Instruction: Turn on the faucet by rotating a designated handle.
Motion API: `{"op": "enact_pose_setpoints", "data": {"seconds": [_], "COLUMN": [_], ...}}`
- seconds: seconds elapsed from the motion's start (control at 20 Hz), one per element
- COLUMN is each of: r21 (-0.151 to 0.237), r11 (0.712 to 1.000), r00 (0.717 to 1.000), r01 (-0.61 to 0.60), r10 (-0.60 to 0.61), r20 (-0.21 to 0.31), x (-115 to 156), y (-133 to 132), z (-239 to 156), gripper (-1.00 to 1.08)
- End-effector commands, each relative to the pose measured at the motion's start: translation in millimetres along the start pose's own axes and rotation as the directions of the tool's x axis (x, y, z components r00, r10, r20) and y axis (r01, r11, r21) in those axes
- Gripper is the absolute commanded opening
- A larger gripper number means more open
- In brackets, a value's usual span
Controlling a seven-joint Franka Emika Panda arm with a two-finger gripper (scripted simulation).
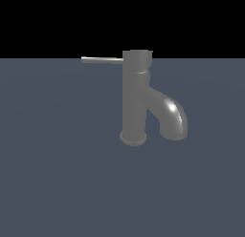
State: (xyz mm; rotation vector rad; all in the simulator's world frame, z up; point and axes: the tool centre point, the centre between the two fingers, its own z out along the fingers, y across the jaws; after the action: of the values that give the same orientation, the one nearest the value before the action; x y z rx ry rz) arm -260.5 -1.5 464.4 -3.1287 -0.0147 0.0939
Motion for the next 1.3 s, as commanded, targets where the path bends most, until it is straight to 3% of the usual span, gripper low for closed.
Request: {"op": "enact_pose_setpoints", "data": {"seconds": [0.0,0.5,1.25], "r21": [0.000,0.018,0.033], "r11": [1.000,0.998,0.990], "r00": [1.000,0.998,0.990], "r01": [0.000,-0.064,-0.140], "r10": [0.000,0.064,0.141], "r20": [0.000,-0.027,-0.024], "x": [0.0,-0.4,20.1], "y": [0.0,19.9,15.4], "z": [0.0,-11.7,-6.5], "gripper": [-1.00,-1.00,-1.00]}}
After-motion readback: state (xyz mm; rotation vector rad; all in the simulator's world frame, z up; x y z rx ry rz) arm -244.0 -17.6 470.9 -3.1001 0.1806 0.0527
